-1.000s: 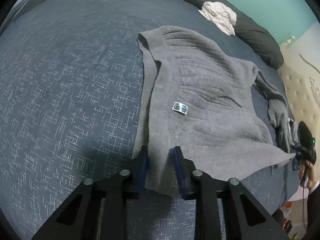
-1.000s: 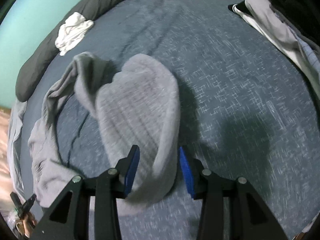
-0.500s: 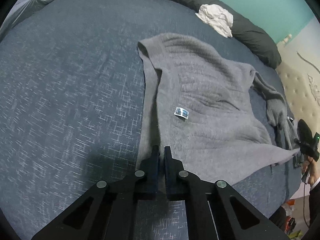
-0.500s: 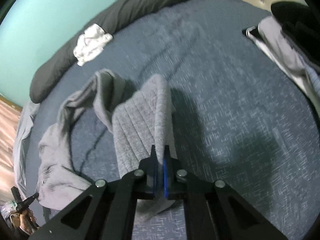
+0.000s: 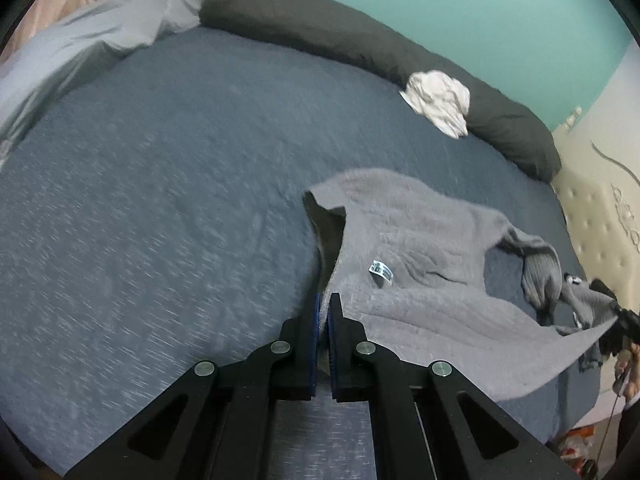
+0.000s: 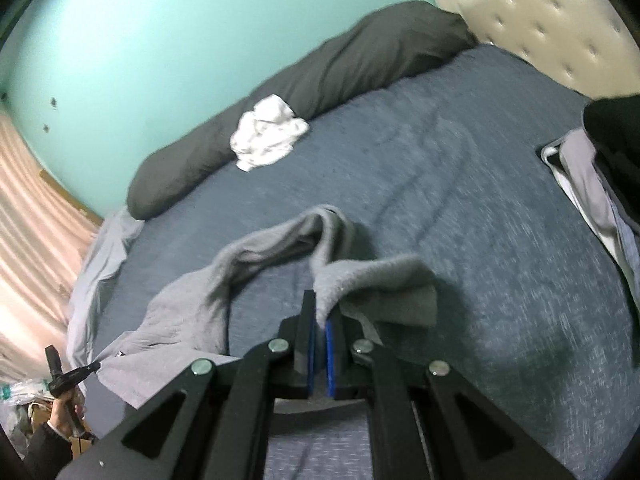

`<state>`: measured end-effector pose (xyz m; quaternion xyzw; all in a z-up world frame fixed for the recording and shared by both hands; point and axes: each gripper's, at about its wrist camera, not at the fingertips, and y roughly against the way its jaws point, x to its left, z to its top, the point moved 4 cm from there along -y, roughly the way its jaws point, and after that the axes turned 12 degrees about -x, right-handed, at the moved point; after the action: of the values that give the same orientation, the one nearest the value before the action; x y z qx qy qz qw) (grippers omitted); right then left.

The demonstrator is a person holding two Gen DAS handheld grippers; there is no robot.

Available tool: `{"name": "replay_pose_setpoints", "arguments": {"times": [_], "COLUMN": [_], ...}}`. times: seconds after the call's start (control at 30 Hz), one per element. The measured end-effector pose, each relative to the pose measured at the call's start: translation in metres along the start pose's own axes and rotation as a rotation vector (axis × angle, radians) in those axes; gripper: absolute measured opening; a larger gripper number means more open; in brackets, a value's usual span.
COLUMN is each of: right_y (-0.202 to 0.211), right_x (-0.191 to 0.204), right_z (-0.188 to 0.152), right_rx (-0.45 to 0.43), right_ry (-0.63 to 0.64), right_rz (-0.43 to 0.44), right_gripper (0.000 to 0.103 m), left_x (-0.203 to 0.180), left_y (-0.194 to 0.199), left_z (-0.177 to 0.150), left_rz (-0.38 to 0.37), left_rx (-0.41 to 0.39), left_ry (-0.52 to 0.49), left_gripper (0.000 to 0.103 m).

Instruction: Fold clothes

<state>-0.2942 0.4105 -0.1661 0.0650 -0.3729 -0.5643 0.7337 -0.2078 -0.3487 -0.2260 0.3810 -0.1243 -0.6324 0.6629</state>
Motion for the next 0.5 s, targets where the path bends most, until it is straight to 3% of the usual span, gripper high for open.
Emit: {"name": "replay_pose_setpoints", "arguments": {"times": [0.2, 0.5], "right_y": [0.012, -0.004], "right_x": [0.019, -0.031], "right_z": [-0.002, -0.097], "right_rx": [-0.004, 0.240], "right_ry": [0.032, 0.033], "right_rz": [0.040, -0.075], "right_gripper": [0.003, 0.003], "left_x": [0.020, 0.041], "left_y": [0.009, -0.025], "left_z": [-0.003, -0.064], "left_rz": [0.043, 0.068], "left_rx": [0.010, 0.123], "left_ry": [-0.011, 0.015], "left_gripper": [0.004, 0.004]}}
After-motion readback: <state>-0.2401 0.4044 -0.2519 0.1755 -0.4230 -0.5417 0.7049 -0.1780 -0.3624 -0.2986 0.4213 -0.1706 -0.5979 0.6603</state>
